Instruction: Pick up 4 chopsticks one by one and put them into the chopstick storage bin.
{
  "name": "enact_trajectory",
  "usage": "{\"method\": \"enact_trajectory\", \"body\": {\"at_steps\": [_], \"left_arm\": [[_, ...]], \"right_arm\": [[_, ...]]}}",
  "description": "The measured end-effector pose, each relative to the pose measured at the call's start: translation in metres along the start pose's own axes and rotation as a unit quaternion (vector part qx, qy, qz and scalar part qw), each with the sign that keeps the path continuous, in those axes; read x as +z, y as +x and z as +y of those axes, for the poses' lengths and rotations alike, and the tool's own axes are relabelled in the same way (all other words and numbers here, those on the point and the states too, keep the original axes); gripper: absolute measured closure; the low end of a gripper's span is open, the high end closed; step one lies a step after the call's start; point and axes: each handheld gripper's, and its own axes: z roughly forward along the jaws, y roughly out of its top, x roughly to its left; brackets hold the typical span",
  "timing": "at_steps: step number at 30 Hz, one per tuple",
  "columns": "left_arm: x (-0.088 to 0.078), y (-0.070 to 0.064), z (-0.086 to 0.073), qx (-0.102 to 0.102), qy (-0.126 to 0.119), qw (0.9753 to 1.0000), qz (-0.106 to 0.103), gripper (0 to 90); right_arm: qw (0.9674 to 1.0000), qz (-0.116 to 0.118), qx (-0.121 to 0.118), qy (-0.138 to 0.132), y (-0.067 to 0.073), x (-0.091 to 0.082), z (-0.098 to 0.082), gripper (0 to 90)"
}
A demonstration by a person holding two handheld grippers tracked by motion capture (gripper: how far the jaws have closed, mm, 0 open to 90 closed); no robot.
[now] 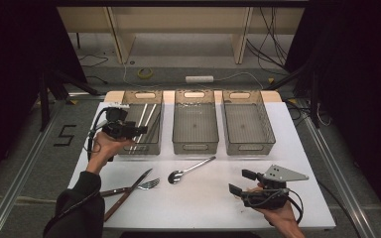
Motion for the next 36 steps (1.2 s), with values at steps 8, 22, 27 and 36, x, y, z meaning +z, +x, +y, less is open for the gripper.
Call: {"method": "enact_trajectory", "body": {"at_steps": [8, 22, 27, 36], "left_arm": [[-0.010, -0.014, -0.003, 0.016, -0.007, 0.9998, -0.004, 35.8], [-0.005, -0.031, -0.014, 0.037, 0.007, 0.9991, -0.021, 30.8], [-0.001, -0.040, -0.018, 0.050, 0.013, 0.9982, -0.031, 29.2], [0.004, -0.055, -0.023, 0.058, 0.017, 0.9968, -0.052, 26.7]], "right_arm": [[1.0000, -0.001, -0.004, 0.000, 0.001, 0.000, 0.001, 27.0], [1.0000, -0.002, -0.007, -0.001, 0.000, -0.002, 0.000, 27.0], [1.0000, -0.003, -0.005, -0.001, 0.000, -0.002, 0.001, 27.0], [1.0000, 0.000, -0.006, 0.000, 0.000, -0.001, 0.000, 27.0]]}}
